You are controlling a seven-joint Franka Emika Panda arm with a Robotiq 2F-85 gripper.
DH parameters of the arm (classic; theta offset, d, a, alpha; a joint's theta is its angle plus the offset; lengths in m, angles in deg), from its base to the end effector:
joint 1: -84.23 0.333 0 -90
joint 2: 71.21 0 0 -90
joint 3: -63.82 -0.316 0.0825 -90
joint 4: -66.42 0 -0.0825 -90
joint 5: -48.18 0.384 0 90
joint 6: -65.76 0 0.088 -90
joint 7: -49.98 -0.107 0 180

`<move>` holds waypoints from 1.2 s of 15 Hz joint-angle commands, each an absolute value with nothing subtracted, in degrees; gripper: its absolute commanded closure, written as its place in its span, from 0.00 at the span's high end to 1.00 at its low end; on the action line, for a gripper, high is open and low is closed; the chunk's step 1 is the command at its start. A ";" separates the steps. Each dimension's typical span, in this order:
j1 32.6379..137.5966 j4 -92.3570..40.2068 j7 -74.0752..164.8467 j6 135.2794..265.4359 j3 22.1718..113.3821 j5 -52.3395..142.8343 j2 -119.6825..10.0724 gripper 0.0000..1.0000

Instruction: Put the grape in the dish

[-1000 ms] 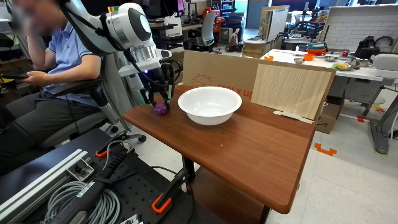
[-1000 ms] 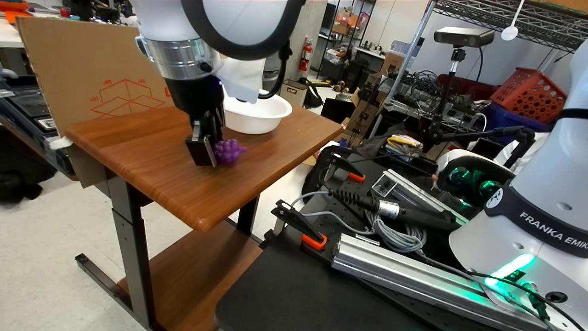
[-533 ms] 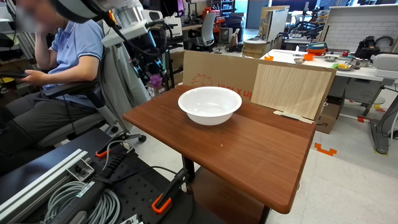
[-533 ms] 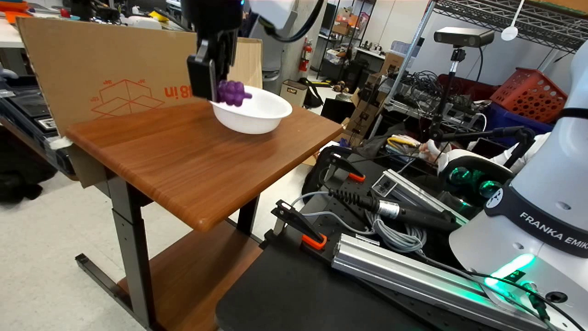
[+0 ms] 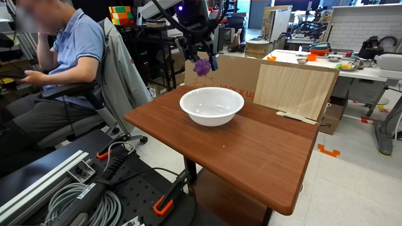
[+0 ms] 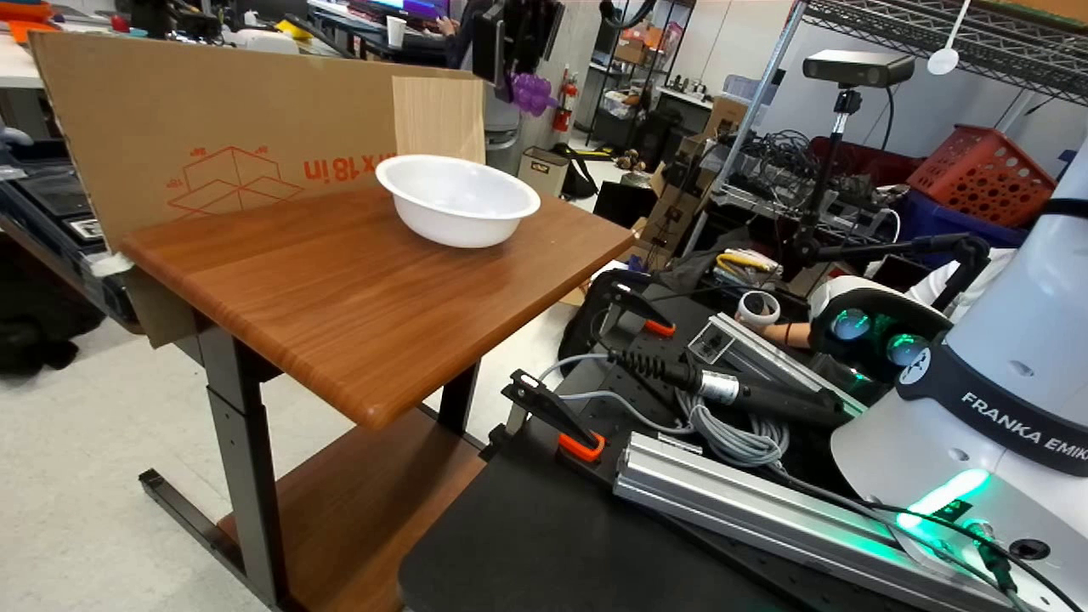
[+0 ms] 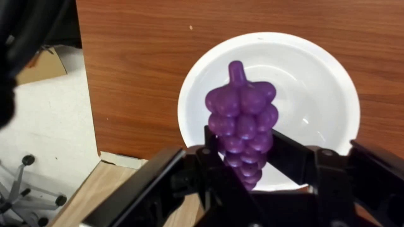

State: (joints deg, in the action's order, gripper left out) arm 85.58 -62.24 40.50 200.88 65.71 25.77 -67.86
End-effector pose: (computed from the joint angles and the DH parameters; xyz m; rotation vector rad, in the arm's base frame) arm 0.5356 -0.0100 0.3466 2.8568 0.1383 0.1083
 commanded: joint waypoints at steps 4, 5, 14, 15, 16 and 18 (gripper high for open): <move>85.09 -53.23 40.73 195.79 65.37 31.15 -57.37 0.16; 85.26 -51.53 41.28 195.14 65.14 32.53 -55.44 0.16; 85.23 -40.00 43.61 188.61 64.09 39.92 -44.77 0.16; 85.12 -39.47 44.06 188.10 63.94 40.69 -44.25 0.34; 85.01 -39.11 44.56 187.47 63.76 41.46 -44.02 0.66; 84.95 -39.62 45.92 187.59 63.28 42.88 -44.85 0.67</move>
State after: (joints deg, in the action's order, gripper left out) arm 85.24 -41.95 43.14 190.29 64.12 39.78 -45.45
